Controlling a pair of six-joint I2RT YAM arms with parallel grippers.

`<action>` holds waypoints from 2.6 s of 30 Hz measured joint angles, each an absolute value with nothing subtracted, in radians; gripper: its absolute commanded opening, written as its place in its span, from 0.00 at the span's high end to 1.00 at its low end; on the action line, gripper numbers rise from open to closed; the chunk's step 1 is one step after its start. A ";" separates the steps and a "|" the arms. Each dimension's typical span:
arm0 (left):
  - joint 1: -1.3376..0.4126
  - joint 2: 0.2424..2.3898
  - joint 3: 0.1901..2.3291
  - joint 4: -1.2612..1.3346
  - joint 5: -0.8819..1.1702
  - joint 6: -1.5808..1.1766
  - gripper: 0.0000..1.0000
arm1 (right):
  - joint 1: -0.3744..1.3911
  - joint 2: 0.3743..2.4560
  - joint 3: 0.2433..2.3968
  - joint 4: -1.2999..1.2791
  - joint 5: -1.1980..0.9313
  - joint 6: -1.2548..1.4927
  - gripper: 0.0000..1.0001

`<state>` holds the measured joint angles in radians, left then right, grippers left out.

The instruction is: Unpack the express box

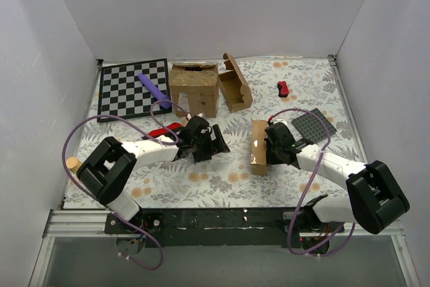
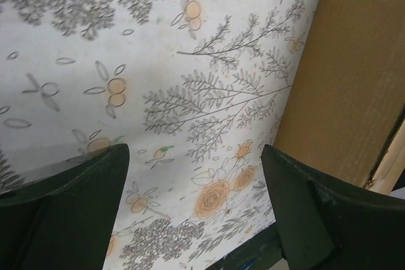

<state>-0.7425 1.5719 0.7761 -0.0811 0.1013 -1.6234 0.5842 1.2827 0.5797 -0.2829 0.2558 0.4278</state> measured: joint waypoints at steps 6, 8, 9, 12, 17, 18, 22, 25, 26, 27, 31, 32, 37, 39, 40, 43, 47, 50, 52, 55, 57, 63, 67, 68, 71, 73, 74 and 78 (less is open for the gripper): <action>-0.775 1.669 0.880 -0.081 0.113 -1.614 0.14 | 0.570 1.270 0.576 -0.286 0.266 0.430 0.99; -0.787 1.687 0.901 -0.084 0.113 -1.608 0.15 | 0.557 1.214 0.566 -0.297 0.284 0.442 0.96; -0.792 1.693 0.909 -0.088 0.113 -1.605 0.15 | 0.551 1.203 0.565 -0.298 0.287 0.443 0.92; -0.805 1.708 0.928 -0.097 0.113 -1.596 0.15 | 0.509 1.114 0.564 -0.297 0.276 0.462 0.82; -0.823 1.715 0.937 -0.100 0.106 -1.591 0.15 | 0.460 1.076 0.542 -0.278 0.200 0.502 0.80; -0.826 1.715 0.937 -0.101 0.101 -1.590 0.15 | 0.459 1.076 0.525 -0.269 0.180 0.513 0.80; -0.833 1.700 0.927 -0.113 0.076 -1.590 0.14 | 0.459 1.076 0.443 -0.224 0.079 0.562 0.80; -0.835 1.673 0.908 -0.140 0.057 -1.590 0.14 | 0.459 1.071 0.389 -0.163 0.001 0.614 0.80; -0.835 1.662 0.900 -0.150 0.050 -1.590 0.14 | 0.459 1.061 0.371 -0.136 -0.023 0.633 0.80; -0.835 1.649 0.890 -0.159 0.037 -1.590 0.14 | 0.459 1.047 0.353 -0.111 -0.044 0.654 0.80; -0.835 1.597 0.852 -0.201 -0.007 -1.593 0.14 | 0.467 1.013 0.311 -0.047 -0.109 0.719 0.80; -0.835 1.586 0.845 -0.215 -0.019 -1.593 0.13 | 0.473 1.011 0.307 -0.032 -0.120 0.734 0.79; -0.835 1.530 0.829 -0.273 -0.076 -1.594 0.11 | 0.522 1.034 0.298 0.047 -0.155 0.783 0.79; -0.835 1.487 0.817 -0.297 -0.102 -1.597 0.11 | 0.537 1.063 0.298 0.078 -0.164 0.794 0.79; -0.835 1.463 0.811 -0.305 -0.117 -1.602 0.10 | 0.545 1.085 0.298 0.095 -0.168 0.802 0.79; -0.835 1.393 0.786 -0.329 -0.152 -1.614 0.09 | 0.561 1.132 0.298 0.130 -0.176 0.817 0.79; -0.835 1.266 0.743 -0.363 -0.203 -1.636 0.08 | 0.581 1.191 0.312 0.167 -0.184 0.831 0.81; -0.834 1.186 0.721 -0.383 -0.235 -1.651 0.08 | 0.597 1.205 0.350 0.141 -0.167 0.820 0.89; -0.834 1.154 0.713 -0.395 -0.255 -1.661 0.08 | 0.603 1.180 0.378 0.084 -0.123 0.799 0.94; -0.833 1.144 0.712 -0.404 -0.275 -1.670 0.08 | 0.604 1.088 0.431 -0.078 -0.004 0.759 0.95; -0.833 1.145 0.712 -0.411 -0.280 -1.675 0.08 | 0.604 1.027 0.467 -0.167 0.079 0.734 0.91; -0.833 1.162 0.711 -0.382 -0.233 -1.636 0.12 | 0.562 0.982 0.594 -0.315 0.289 0.679 0.86; -0.833 1.171 0.687 -0.335 -0.144 -1.581 0.15 | 0.410 1.040 0.621 -0.304 0.310 0.664 0.82; -0.833 1.169 0.675 -0.326 -0.120 -1.567 0.15 | 0.369 1.053 0.621 -0.301 0.316 0.656 0.80; -0.833 1.159 0.632 -0.304 -0.059 -1.536 0.16 | 0.319 1.080 0.630 -0.282 0.337 0.642 0.77; -0.834 1.149 0.610 -0.302 -0.012 -1.520 0.17 | 0.308 1.109 0.651 -0.252 0.343 0.634 0.76; -0.834 1.148 0.603 -0.295 0.009 -1.514 0.19 | 0.303 1.128 0.667 -0.234 0.342 0.630 0.76; -0.844 1.149 0.595 -0.251 0.102 -1.482 0.25 | 0.279 1.229 0.733 -0.147 0.323 0.622 0.78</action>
